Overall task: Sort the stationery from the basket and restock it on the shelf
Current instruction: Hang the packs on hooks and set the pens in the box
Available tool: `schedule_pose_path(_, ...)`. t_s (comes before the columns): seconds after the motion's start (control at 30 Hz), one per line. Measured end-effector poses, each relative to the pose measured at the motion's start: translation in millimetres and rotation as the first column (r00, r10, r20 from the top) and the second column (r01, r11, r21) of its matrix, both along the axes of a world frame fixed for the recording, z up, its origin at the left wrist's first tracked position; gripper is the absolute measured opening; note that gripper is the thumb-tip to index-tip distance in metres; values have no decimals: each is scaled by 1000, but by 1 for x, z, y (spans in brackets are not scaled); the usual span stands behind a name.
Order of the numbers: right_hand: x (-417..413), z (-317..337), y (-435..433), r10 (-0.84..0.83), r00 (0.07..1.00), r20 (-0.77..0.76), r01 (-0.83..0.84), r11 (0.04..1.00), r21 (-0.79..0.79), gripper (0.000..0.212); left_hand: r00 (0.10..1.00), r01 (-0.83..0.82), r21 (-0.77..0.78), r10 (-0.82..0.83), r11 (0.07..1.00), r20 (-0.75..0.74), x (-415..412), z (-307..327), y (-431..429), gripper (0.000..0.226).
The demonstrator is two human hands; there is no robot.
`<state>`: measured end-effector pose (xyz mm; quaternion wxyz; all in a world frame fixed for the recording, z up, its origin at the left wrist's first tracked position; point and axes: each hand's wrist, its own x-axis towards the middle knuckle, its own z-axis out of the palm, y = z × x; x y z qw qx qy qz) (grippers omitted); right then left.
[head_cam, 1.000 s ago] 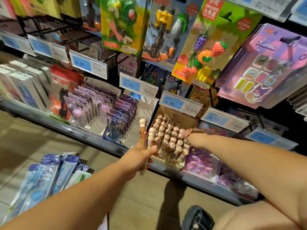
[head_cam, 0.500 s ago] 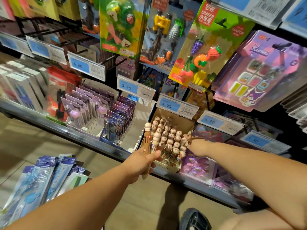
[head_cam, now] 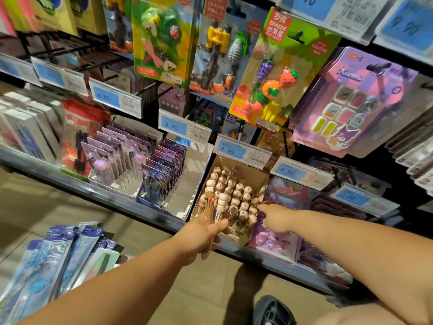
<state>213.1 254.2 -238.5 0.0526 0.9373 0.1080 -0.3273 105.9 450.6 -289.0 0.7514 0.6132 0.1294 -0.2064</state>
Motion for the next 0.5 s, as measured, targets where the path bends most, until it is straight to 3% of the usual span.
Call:
schedule_pose_path(0.1,0,7,-1,-17,1000,-3,18,997,70,55,1000,13,5,-13,1000,9,2,1,-2,27)
schedule_pose_path(0.17,-2,14,-2,-55,998,33,47,979,196,54,1000,15,-1,-15,1000,10,4,1,-5,27)
schedule_pose_path(0.27,-9,25,-3,-136,989,51,101,898,429,45,999,36,-3,-36,999,-12,5,3,-10,34)
schedule_pose_path(0.5,-28,36,5,-185,980,-74,190,756,627,31,990,139,-23,-140,990,-21,7,8,-30,20)
